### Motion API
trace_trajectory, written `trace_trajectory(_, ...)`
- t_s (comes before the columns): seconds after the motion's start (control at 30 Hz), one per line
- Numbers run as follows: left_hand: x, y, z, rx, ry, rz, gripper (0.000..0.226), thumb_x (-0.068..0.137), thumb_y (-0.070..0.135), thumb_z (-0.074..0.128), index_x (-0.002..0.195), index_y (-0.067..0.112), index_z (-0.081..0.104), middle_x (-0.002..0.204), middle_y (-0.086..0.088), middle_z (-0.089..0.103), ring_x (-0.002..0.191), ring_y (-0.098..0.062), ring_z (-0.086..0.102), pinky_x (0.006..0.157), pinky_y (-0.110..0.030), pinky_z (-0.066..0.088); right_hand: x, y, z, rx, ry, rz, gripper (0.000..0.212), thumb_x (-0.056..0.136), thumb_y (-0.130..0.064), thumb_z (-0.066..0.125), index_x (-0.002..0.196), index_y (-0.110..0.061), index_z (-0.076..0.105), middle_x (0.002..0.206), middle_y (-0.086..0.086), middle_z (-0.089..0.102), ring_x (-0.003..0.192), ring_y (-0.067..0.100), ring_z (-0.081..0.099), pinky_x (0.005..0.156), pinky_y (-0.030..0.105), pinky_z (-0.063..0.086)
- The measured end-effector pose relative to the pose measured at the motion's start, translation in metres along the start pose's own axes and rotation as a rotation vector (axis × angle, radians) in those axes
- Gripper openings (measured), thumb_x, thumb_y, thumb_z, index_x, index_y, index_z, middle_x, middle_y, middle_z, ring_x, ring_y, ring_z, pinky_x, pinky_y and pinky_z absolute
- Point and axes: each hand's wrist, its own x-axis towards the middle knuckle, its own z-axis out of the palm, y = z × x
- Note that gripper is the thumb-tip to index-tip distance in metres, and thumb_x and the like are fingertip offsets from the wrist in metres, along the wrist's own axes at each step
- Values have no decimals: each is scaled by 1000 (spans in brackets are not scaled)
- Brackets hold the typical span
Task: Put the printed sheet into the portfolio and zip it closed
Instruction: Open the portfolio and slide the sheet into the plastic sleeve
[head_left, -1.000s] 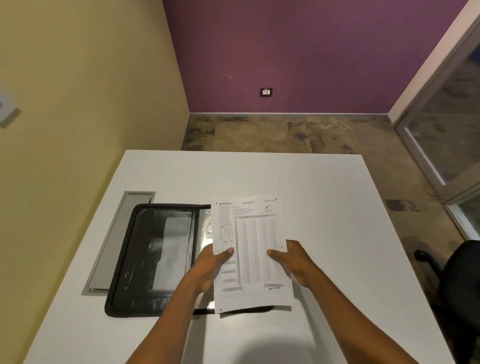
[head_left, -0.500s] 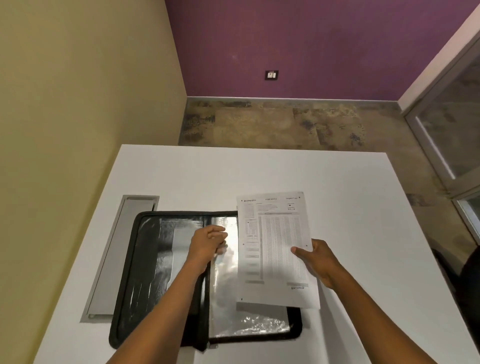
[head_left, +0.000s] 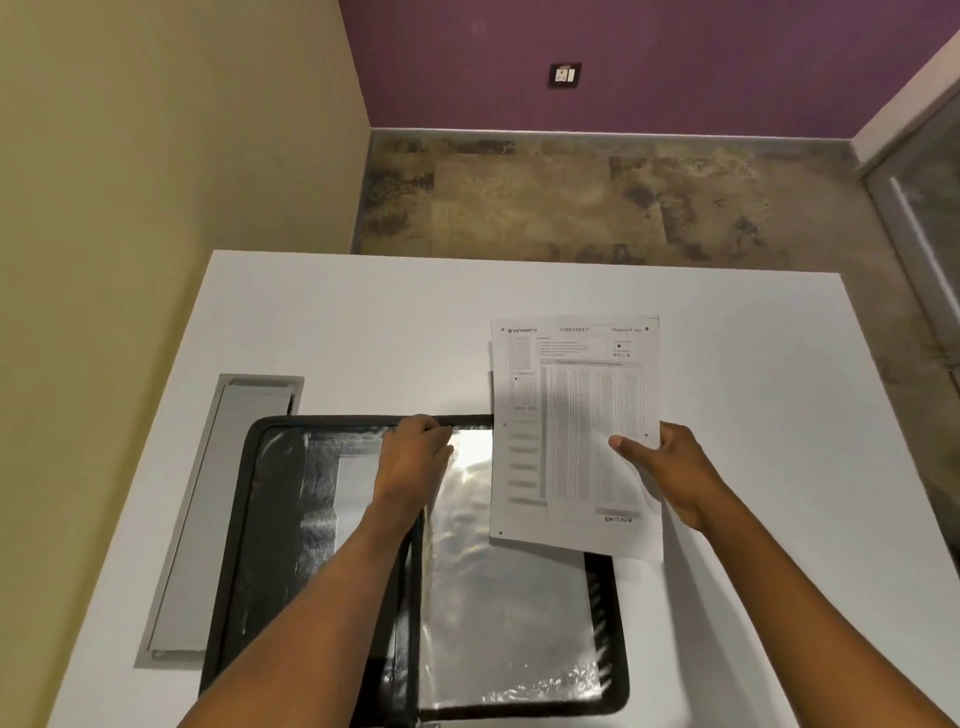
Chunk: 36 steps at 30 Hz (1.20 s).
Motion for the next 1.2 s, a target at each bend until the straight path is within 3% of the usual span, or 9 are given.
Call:
trace_trajectory(0.13,0,-1,3,-101,44,-29,14,94,14,69,96,11,82,105,1,73,97,-21,65,80,-33,52,14,-13,1,12,-7,-37,23,90,-26,78,110,-35,72,105,-17,79,96,4,76,86,27,57)
trace_trajectory(0.27,2,0,4,-162,40,-78,12,88,8,68,88,12,80,102,5,69,96,-15,60,77,-26,43,26,-25,1,14,-1,-69,30,90,-22,77,120,-28,72,105,-16,79,97,4,75,88,25,57)
trace_trajectory(0.37,6,-1,3,-203,-15,-52,10,85,7,71,88,13,79,104,4,69,97,-13,58,79,-26,41,36,-36,2,-1,9,-95,34,91,-20,77,124,-21,71,104,-17,78,96,3,75,84,20,58)
trace_trajectory(0.5,8,0,1,-209,-85,-51,5,85,15,71,85,16,76,96,6,68,93,-16,60,79,-37,53,45,-52,5,-25,10,-135,33,91,-19,77,123,-23,71,94,-25,77,91,-2,75,70,9,57)
trace_trajectory(0.77,29,9,-7,-270,-317,-8,14,89,21,68,97,23,79,101,8,72,95,-14,68,87,-37,56,51,-65,5,-28,21,-187,33,92,-21,76,123,-30,70,97,-25,75,90,-4,74,72,10,57)
trace_trajectory(0.9,37,11,-6,-220,-276,-36,14,86,17,70,89,23,82,96,9,74,89,-12,69,83,-39,58,53,-68,-2,-10,43,-207,35,91,-23,76,125,-27,70,105,-21,75,95,0,74,82,17,58)
trace_trajectory(1.07,36,10,-3,-197,-240,-41,10,85,21,75,89,26,82,88,10,80,84,-14,73,79,-36,60,58,-78,-6,-2,67,-239,41,90,-23,77,130,-19,68,109,-17,74,96,-1,73,84,18,58)
trace_trajectory(1.2,28,8,1,-136,-144,29,9,91,31,73,93,27,81,92,12,79,86,-12,73,70,-30,51,65,-90,-4,-10,90,-287,42,91,-21,77,131,-13,69,117,-7,75,103,9,74,90,26,59)
